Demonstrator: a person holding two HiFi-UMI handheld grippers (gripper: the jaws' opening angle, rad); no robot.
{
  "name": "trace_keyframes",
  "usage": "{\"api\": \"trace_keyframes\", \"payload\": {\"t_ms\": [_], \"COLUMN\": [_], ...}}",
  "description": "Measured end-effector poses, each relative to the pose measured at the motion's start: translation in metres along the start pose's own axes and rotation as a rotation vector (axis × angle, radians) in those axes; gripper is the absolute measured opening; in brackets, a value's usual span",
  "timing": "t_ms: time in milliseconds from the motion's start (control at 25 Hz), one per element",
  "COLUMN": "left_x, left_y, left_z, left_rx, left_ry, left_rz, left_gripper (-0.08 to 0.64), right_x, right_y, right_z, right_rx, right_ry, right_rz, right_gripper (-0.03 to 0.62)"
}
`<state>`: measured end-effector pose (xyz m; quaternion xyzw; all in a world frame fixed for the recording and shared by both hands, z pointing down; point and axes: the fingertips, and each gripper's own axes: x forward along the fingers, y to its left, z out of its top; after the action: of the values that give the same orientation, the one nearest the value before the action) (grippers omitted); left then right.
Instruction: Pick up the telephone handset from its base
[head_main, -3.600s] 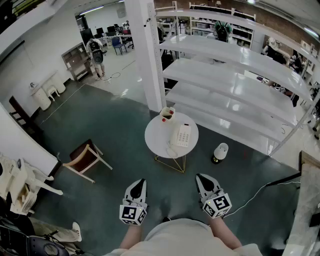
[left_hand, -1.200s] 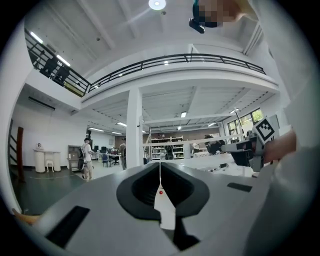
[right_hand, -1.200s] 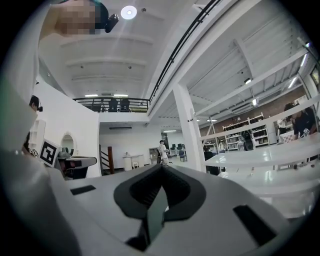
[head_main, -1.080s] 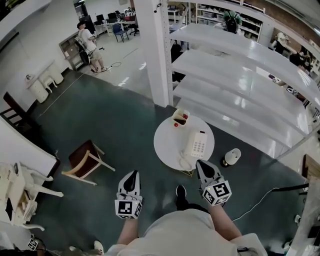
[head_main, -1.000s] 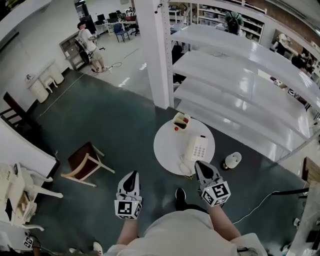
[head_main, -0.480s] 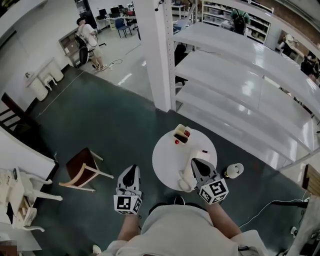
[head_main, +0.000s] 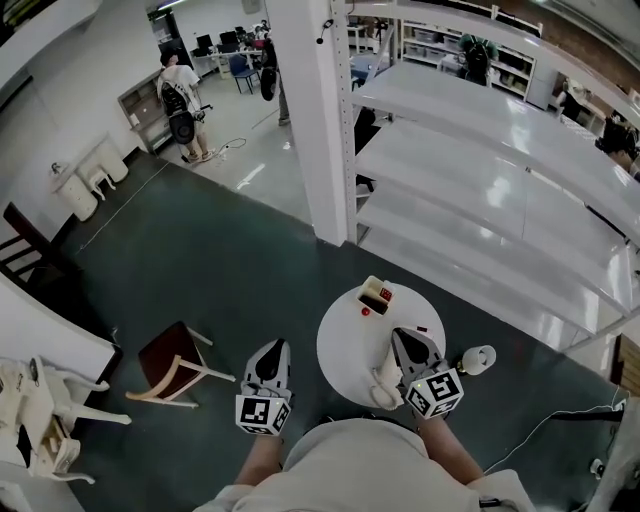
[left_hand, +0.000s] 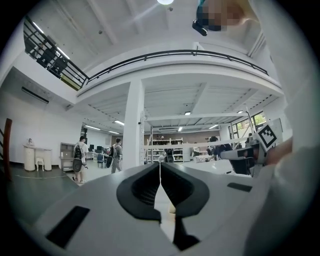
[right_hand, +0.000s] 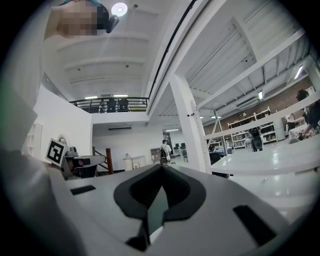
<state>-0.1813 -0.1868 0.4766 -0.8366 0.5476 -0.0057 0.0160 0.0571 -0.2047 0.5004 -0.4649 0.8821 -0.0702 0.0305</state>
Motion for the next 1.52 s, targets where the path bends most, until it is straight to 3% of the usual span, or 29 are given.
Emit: {"api": "trace_keyframes", "payload": {"t_ms": [240,800,1240,1520], "left_x": [0.005,0.012,0.006,0.0], "left_y": [0.027,0.035,0.039,0.041], "left_z": [0.0,-0.009,-0.017,-0.019], "left_rx": [-0.012,-0.041,-0.046,-0.053], "left_ry": [0.009,0.018,0.038,0.051], "left_rz": [-0.013,-0.041,-0.03,-0.015], "left_gripper": [0.021,0.021,0.021,0.021], "right_x": [0.017,0.026,0.016,-0.001], "right_y": [0.009,0.011,0.0,-0.01], "right_z": [0.001,-0.025,-0.072,-0.117], "right_rx": [-0.001,0.019,0.047,0.058], "right_ry": [0.01,0.067,0.147,0.25], "right_rz": [-0.018,-0.038,-0.084,-0.124], "right_gripper": [0.008,0.008,0.009,0.009]}}
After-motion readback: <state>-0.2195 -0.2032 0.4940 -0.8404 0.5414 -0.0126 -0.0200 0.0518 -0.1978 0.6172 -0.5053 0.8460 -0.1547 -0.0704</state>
